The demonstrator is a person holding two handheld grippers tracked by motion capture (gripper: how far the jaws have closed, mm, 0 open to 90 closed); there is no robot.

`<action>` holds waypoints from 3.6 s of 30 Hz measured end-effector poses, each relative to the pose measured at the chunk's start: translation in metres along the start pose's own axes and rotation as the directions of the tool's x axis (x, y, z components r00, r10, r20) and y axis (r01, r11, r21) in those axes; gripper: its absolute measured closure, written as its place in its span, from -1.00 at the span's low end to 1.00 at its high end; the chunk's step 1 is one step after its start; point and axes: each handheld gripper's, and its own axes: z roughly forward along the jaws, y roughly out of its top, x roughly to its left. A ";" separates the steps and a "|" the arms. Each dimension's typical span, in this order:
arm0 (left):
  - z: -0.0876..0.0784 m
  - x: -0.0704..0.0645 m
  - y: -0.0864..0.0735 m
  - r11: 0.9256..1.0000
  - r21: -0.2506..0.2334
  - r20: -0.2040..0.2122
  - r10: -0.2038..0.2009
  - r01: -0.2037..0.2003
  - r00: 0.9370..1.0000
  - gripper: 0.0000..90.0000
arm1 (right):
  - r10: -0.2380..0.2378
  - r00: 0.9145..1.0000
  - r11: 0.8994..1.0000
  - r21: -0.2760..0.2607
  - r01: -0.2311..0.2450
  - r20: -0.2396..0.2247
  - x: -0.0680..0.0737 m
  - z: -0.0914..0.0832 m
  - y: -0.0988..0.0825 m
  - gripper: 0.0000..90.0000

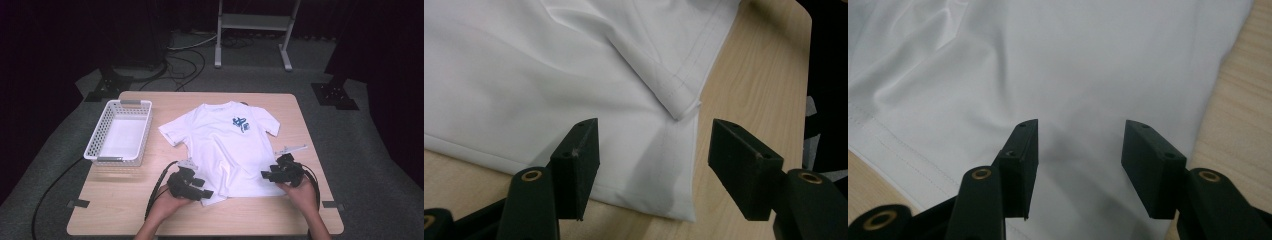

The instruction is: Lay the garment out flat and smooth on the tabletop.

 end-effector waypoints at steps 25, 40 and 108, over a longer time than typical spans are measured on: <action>-0.021 0.004 -0.021 0.998 0.063 0.052 -0.018 0.015 0.998 -0.17 | -0.005 1.000 1.000 -0.001 0.005 -0.020 0.005 -0.007 -0.023 0.08; -0.043 0.006 -0.037 0.995 0.093 0.030 -0.028 0.025 0.999 -0.17 | -0.030 0.997 1.000 -0.012 0.029 -0.066 0.023 -0.019 -0.046 0.02; -0.031 0.037 -0.016 0.995 -0.041 -0.109 0.091 -0.095 0.990 -0.60 | 0.284 0.958 0.958 -0.062 -0.281 0.043 -0.135 0.024 0.078 0.23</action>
